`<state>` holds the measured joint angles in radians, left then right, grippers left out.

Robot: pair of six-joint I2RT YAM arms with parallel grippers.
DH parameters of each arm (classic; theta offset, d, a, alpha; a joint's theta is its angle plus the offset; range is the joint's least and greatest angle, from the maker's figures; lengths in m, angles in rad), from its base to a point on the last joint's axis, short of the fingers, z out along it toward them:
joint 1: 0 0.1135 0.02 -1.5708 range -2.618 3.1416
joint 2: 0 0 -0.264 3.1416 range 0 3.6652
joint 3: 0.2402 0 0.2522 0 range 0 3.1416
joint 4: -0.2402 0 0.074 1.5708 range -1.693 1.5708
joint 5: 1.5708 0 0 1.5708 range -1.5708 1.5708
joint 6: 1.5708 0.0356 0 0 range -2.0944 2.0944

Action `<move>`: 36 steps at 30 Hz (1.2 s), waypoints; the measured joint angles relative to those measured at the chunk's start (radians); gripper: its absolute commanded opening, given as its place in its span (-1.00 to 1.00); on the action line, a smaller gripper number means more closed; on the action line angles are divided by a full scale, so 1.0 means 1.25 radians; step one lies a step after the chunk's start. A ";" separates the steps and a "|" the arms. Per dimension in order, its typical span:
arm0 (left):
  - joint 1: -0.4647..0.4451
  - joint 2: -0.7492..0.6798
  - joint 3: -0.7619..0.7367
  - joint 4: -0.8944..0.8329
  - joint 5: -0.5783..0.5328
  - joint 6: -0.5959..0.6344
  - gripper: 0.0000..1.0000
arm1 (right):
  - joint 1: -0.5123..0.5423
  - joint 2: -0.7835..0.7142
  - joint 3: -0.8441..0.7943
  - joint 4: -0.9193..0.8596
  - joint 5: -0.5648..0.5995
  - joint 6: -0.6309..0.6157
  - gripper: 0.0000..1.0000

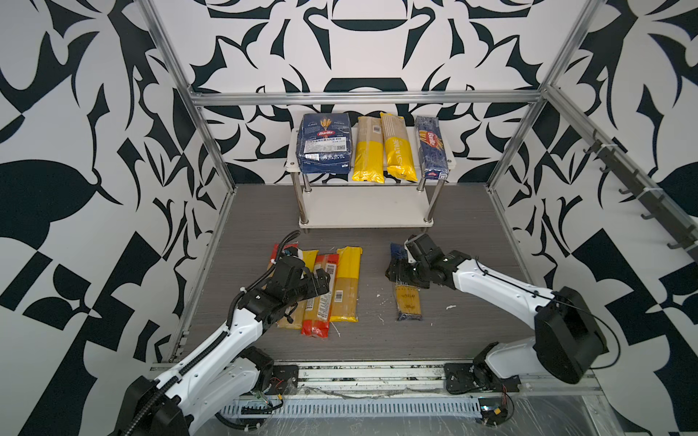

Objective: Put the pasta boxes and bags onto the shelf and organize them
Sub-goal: 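Lower the right gripper over the Ankara bag's end and close on it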

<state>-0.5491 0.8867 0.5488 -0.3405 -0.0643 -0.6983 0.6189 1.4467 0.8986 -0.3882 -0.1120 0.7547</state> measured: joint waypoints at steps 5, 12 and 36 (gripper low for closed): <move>0.000 -0.050 0.000 -0.032 0.002 0.009 0.99 | 0.039 0.066 0.030 0.003 0.026 0.017 0.71; 0.000 -0.124 -0.001 -0.098 0.007 -0.003 0.99 | 0.067 0.110 0.087 -0.041 0.063 0.019 0.71; -0.009 0.141 0.047 0.001 -0.013 -0.074 0.99 | 0.087 -0.061 -0.016 -0.168 0.186 -0.020 0.75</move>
<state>-0.5602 1.0630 0.6071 -0.3389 -0.0811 -0.7902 0.7280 1.3708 0.8791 -0.5987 0.1204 0.7303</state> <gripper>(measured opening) 0.995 0.876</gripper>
